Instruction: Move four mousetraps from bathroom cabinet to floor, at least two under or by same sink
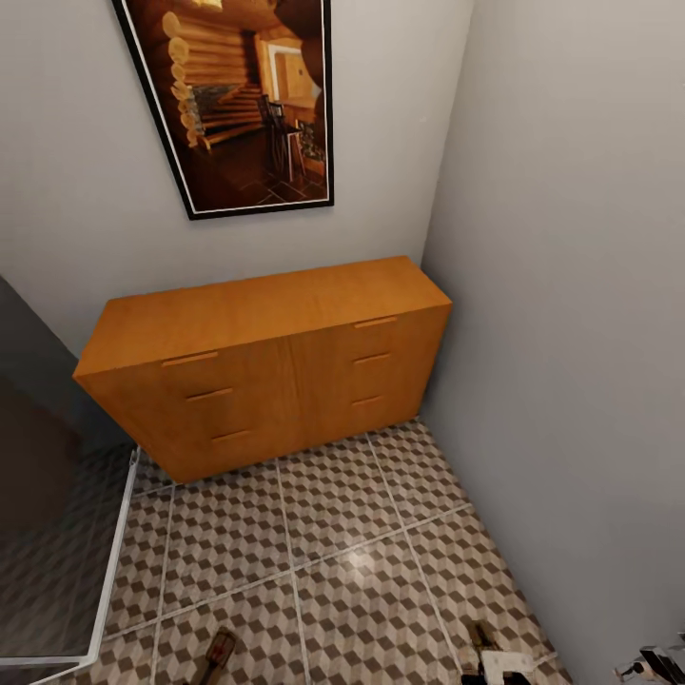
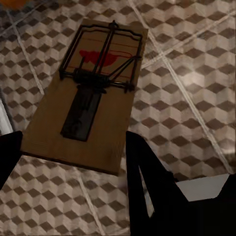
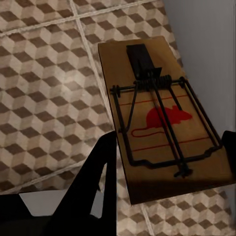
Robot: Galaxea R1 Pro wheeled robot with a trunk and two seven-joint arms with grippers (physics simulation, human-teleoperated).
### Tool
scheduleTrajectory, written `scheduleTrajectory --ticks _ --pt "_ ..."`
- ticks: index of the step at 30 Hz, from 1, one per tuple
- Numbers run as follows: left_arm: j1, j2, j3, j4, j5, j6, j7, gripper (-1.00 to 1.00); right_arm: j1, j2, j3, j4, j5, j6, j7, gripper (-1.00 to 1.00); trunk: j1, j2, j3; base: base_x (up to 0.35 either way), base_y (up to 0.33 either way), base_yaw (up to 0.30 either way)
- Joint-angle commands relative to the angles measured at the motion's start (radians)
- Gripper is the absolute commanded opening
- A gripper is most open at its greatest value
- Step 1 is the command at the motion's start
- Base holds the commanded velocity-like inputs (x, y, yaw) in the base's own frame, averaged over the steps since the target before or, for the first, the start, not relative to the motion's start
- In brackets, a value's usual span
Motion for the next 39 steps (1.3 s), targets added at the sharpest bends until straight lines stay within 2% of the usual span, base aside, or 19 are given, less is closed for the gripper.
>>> scheduleTrajectory --ticks 1,3,7,10,15,28,39 --pt "0.002 -0.010 -0.009 0.069 0.002 -0.154 0.010 -1.00 -0.001 -0.007 0.009 -0.015 -0.008 0.008 -0.007 -1.00 0.000 -0.001 -0.001 0.000 0.000 0.000" --pt "0.005 -0.054 -0.002 0.212 0.003 -0.382 0.013 -1.00 -0.001 -0.014 0.008 -0.034 -0.010 0.016 -0.007 -1.00 0.000 -0.001 -0.001 0.000 0.000 0.000" --pt "0.007 -0.063 0.020 0.248 0.003 -0.463 0.014 -1.00 -0.001 -0.014 0.011 -0.033 -0.012 -0.020 0.013 -1.00 0.000 -0.001 -0.001 0.000 0.000 0.000" --pt "0.007 -0.066 0.033 0.253 0.003 -0.482 0.014 -1.00 -0.001 -0.012 0.012 -0.022 -0.012 -0.093 0.052 -1.00 0.000 -0.001 -0.001 0.000 0.000 0.000" --pt "0.008 -0.072 0.039 0.253 0.003 -0.491 0.016 -1.00 -0.001 -0.012 0.012 0.035 -0.012 -0.149 0.092 -1.00 0.000 -0.001 -0.001 0.000 0.000 0.000" --pt "0.008 -0.074 0.044 0.172 0.004 -0.491 0.020 -1.00 -0.001 -0.012 0.012 0.056 -0.011 -0.186 0.102 -1.00 0.000 -0.001 -0.001 0.000 0.000 0.000" --pt "0.008 -0.071 0.039 0.177 0.004 -0.488 0.021 -1.00 -0.001 -0.015 0.012 0.056 -0.010 -0.191 0.102 -1.00 0.000 -0.001 -0.001 0.000 0.000 0.000"
